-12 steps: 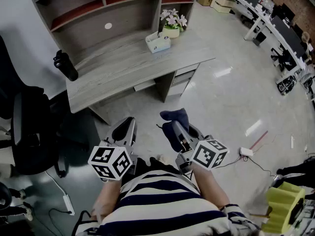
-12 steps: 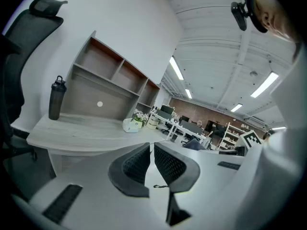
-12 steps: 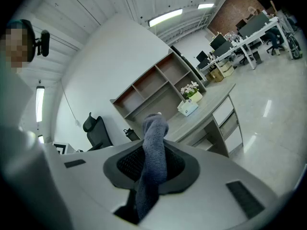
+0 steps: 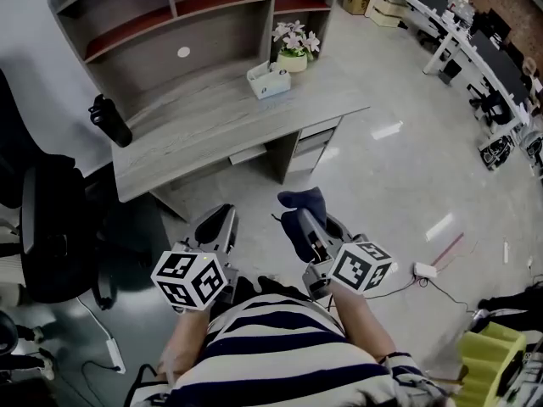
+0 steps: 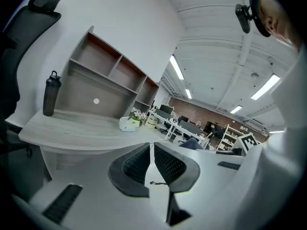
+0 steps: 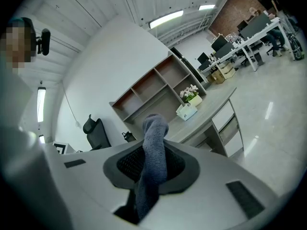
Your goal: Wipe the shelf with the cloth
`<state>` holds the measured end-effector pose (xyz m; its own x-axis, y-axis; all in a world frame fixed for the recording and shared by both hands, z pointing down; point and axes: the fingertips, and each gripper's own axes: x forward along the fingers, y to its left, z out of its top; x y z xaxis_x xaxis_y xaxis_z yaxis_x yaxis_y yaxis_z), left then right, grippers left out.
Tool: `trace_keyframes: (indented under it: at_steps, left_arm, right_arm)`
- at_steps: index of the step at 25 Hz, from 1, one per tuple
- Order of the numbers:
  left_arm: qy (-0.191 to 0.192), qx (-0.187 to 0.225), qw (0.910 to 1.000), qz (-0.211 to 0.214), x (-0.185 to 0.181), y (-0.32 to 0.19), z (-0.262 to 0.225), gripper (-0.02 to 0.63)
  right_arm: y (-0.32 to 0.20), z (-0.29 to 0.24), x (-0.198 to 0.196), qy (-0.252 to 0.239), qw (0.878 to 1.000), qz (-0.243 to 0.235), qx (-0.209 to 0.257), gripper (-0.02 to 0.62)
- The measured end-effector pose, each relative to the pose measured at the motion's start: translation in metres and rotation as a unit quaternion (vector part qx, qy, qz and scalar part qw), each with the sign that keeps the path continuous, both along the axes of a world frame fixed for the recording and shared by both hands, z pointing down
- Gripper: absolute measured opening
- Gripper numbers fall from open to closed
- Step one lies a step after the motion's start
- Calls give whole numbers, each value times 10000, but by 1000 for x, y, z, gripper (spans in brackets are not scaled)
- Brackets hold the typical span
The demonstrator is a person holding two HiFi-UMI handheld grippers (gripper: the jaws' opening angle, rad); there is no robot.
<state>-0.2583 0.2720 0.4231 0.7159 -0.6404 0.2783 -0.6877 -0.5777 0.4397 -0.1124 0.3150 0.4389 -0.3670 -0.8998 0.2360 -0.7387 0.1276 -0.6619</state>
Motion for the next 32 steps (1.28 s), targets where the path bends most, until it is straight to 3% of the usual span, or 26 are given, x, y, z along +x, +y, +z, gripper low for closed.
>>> trace_keyframes:
  at_steps: [13,24,32]
  left_arm:
    - [303,-323,9988,-192,40,-9,6,38]
    - [125,-515,9985,-149,59,-6,16,38]
    - [138,-543,9984,-79,74,-30,23,38]
  right_arm:
    - [-13,11,39,-208,9996,-208,19,80]
    - [-16,24,59,-342,9992,-178,-118,80]
    - [-33,28,75,-300,9994,-78,-161,80]
